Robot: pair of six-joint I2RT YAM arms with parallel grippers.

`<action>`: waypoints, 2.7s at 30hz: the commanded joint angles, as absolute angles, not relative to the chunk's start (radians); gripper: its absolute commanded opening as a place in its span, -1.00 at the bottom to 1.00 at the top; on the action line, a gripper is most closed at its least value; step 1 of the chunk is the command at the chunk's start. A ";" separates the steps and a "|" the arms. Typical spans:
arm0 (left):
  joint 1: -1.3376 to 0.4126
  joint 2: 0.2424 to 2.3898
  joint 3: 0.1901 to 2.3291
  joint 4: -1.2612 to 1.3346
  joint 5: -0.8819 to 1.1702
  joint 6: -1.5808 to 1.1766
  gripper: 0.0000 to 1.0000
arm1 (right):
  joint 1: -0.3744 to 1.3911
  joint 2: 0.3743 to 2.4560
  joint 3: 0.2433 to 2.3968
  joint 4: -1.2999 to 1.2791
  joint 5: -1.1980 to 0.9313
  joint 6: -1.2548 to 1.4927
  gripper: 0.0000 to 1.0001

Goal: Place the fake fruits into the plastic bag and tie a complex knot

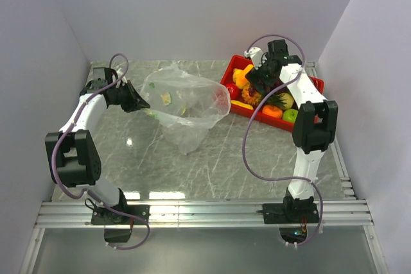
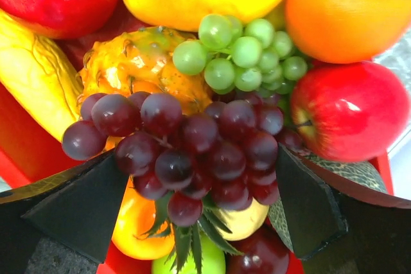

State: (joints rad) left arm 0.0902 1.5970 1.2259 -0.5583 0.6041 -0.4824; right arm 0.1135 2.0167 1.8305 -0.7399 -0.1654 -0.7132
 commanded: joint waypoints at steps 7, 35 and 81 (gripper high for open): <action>0.091 1.600 1.247 -0.545 0.626 -0.463 -0.99 | 0.115 2.054 1.921 -0.772 -0.204 -0.707 0.26; 0.089 1.589 1.227 -0.528 0.637 -0.466 -0.99 | 0.123 1.799 2.101 -0.756 -0.250 -0.539 -1.00; 0.072 1.578 1.189 -0.495 0.643 -0.483 -0.99 | 0.891 1.809 1.697 -0.862 -0.534 -0.330 0.84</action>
State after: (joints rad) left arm 0.0654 1.6016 1.2007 -0.5247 0.6254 -0.4835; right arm 0.8379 1.8362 1.7489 -0.7372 -0.4835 -0.2642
